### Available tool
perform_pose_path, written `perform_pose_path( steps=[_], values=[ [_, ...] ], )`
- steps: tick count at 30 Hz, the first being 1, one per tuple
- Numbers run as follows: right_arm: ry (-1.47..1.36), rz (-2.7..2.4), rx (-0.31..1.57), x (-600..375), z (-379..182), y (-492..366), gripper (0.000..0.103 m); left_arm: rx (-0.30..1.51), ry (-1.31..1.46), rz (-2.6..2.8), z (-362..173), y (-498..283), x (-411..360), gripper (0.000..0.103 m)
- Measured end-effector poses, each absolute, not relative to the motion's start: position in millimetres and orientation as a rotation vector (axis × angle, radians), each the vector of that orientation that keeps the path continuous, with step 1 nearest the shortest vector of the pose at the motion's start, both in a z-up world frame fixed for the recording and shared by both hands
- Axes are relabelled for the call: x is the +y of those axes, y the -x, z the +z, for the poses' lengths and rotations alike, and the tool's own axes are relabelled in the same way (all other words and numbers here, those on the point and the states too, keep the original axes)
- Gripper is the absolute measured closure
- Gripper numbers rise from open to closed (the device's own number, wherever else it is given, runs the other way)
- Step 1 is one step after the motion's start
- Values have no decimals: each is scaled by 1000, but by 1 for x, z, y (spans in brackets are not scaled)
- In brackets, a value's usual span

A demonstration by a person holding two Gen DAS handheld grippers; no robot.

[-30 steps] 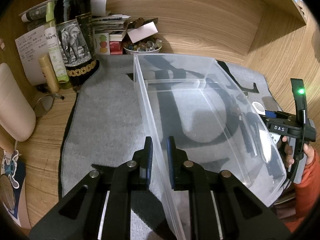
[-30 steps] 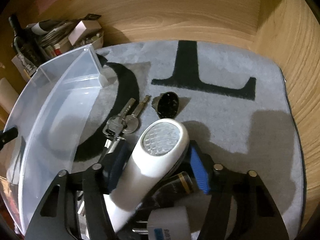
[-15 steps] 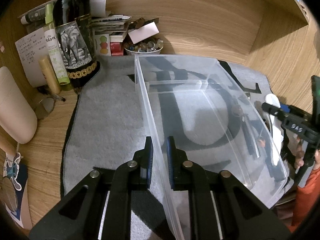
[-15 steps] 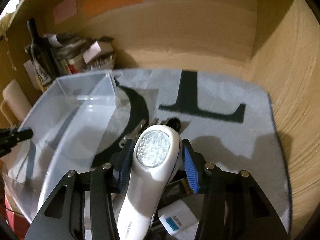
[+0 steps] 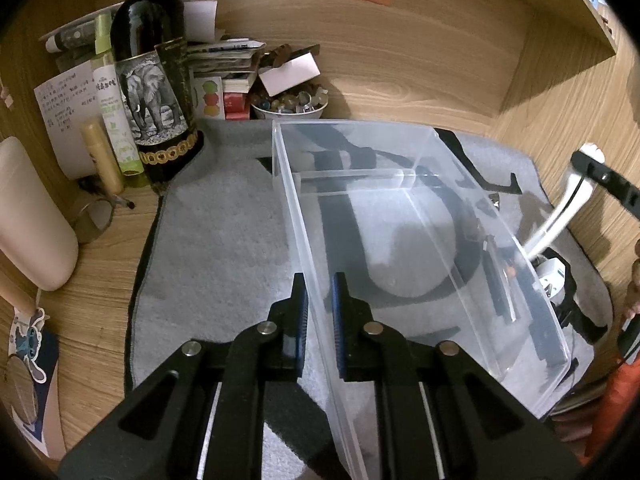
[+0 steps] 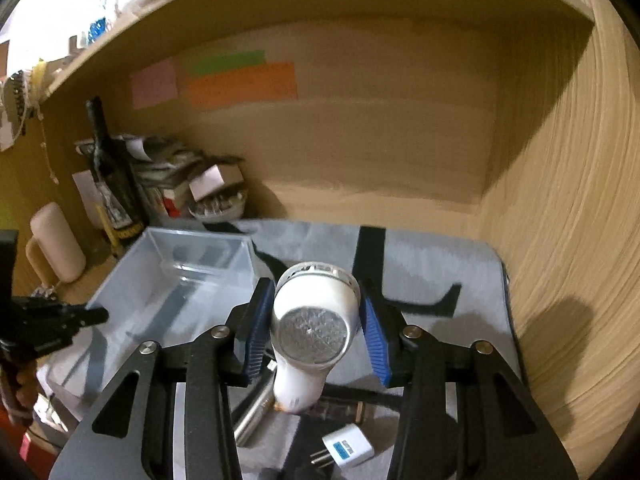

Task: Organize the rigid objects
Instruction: 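Lift the white device with the right gripper and lower it into the clear box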

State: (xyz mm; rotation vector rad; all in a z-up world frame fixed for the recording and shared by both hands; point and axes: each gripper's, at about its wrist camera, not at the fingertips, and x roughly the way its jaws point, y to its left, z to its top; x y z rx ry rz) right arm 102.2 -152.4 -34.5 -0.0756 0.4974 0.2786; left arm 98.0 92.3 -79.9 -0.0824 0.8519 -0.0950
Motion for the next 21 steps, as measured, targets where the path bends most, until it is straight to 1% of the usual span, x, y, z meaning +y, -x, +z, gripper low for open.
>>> perform_pose_path(
  steps=[14,21],
  values=[
    [141,385,355,-106,8,-78,64,845,90,-107,-79,-98,93,92],
    [171,455,347,-73,9,-79,64,842,93,-113,-79,-97,94,92]
  ],
)
